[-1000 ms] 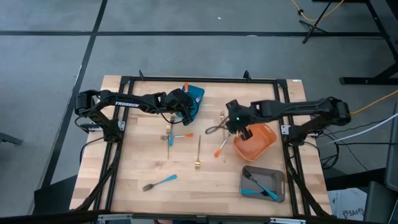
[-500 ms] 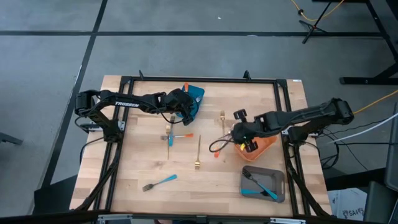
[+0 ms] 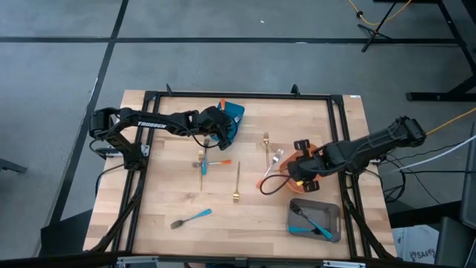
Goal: Sort silverware by color (type)
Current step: Put the middle right gold fork into the orange bin
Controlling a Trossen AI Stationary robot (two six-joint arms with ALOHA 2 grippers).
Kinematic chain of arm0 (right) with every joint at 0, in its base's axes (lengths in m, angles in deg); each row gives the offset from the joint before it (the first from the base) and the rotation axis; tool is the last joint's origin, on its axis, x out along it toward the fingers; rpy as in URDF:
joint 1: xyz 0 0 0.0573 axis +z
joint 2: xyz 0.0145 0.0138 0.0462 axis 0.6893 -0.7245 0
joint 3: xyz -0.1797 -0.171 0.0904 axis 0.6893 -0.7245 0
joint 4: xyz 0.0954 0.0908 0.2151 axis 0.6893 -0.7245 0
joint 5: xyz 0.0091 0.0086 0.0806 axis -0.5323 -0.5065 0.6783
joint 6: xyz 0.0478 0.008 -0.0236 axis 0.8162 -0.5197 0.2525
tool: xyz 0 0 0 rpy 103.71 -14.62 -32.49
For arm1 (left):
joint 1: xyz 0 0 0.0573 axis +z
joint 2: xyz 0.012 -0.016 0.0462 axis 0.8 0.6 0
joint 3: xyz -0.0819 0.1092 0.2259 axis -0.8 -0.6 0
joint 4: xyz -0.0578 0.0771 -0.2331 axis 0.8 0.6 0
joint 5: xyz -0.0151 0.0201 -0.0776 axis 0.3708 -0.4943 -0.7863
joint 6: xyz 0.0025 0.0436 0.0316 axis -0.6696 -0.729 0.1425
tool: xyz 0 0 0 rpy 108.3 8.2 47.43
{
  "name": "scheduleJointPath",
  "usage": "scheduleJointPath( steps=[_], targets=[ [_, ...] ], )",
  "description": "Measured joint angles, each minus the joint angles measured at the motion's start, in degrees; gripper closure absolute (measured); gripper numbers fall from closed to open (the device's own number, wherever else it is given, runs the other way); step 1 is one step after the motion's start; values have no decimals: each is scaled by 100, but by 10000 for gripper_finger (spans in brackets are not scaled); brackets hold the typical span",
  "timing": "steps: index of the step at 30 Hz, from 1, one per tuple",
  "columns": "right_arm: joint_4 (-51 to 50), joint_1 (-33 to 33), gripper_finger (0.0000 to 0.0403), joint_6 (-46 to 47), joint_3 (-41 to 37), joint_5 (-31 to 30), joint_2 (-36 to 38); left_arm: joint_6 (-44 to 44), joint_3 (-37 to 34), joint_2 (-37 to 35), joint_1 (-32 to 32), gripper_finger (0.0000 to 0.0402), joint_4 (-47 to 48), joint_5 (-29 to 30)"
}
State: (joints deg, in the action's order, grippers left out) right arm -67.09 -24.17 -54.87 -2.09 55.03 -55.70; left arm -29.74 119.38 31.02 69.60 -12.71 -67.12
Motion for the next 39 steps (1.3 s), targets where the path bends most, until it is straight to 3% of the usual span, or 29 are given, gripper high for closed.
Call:
scheduleJointPath(
  steps=[23, 39],
  targets=[
    [1110, 83, 397, 235, -1830, 61, 167, 0, 0, -1, -2, 321, 3, 0],
    [1072, 83, 387, 233, -1968, -9, 165, 0, 1, 0, -2, 321, -1, 0]
  ],
)
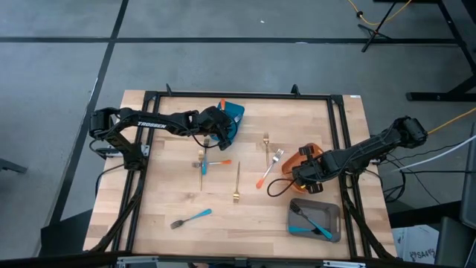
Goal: Sort silverware by color (type)
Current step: Put the middle right gold fork into the orange bin, then put the right orange fork into the blue bin
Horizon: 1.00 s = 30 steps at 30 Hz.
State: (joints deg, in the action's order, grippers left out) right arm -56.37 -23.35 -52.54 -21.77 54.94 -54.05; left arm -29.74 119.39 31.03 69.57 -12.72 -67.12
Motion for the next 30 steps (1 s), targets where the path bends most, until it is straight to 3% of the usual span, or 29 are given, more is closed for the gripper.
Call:
scheduleJointPath(
  steps=[12, 30],
  targets=[
    [-4, 0, 292, -1, 0, 0, 0, 0, 0, -2, 0, 321, 0, 0],
    [-17, 0, 285, -161, 11, 2, -2, 0, -1, -2, 0, 321, 0, 0]
  ],
)
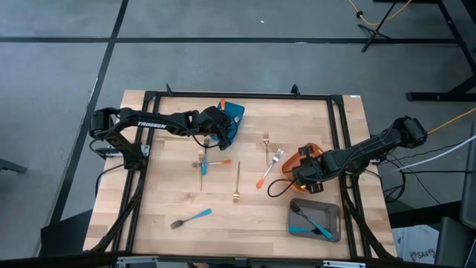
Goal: Sort silverware by color (type)
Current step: Put the right orange fork into the blue bin
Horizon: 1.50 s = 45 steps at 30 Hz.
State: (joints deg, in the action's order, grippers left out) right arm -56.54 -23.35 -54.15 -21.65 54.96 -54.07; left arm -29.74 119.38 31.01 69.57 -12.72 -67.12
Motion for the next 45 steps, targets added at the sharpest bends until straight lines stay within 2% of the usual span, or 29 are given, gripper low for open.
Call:
scheduleJointPath(
  steps=[7, 17, 23, 28, 37, 45],
  targets=[
    [-64, 0, 285, -405, 385, 0, -2, 0, 0, 0, 0, 321, 2, 1],
    [-623, 0, 285, -609, 1533, -4, -2, 0, 1, 0, 0, 321, 0, 0],
    [-499, 0, 285, -1239, 2203, -88, -2, 0, 1, 0, 1, 321, 0, 0],
    [1, -34, 285, -1795, 2415, -347, -2, 0, 1, 0, 1, 321, 0, 1],
    [623, -668, 285, -2103, 2413, 321, -260, 0, 2, 0, 0, 321, -7, 2],
    [1152, -1270, 285, -2109, 2410, 1081, -958, -13, 1, 1, 2, 321, -21, 2]
  ],
)
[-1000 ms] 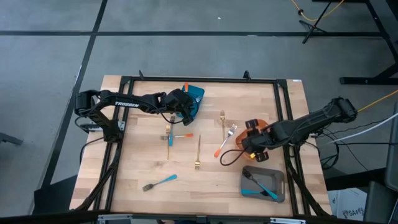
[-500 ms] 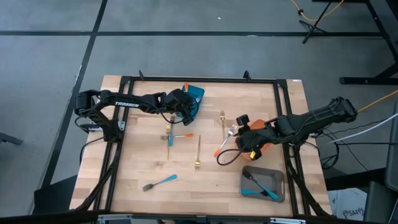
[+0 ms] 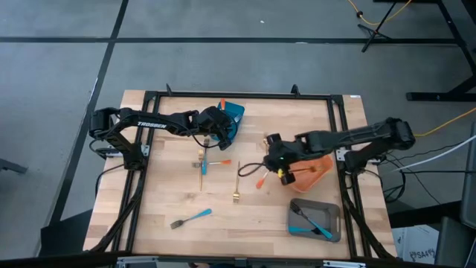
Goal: Sort silverware by color (type)
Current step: Put the right orange fork into the blue bin
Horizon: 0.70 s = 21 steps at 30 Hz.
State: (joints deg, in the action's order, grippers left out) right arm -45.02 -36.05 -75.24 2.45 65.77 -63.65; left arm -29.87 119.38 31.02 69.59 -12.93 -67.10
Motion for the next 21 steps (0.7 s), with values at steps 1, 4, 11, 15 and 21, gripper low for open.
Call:
scheduleJointPath(
  steps=[1, 4, 11, 15, 21],
  targets=[
    [40, -64, 285, 0, 0, 63, -106, 0, 2, -1, -1, 321, -8, 0],
    [69, -221, 285, -2, 0, 91, -405, -2, -1, 2, -2, 321, -19, 0],
    [46, -399, 285, -8, -2, 92, -1029, -2, 0, -1, 0, 321, -16, 0],
    [43, -382, 285, -458, -2, 112, -1295, -4, 1, -1, 1, 321, -17, 0],
    [33, -382, 285, -892, -2, 274, -1646, -4, 2, -1, -2, 321, -16, 0]
  ],
)
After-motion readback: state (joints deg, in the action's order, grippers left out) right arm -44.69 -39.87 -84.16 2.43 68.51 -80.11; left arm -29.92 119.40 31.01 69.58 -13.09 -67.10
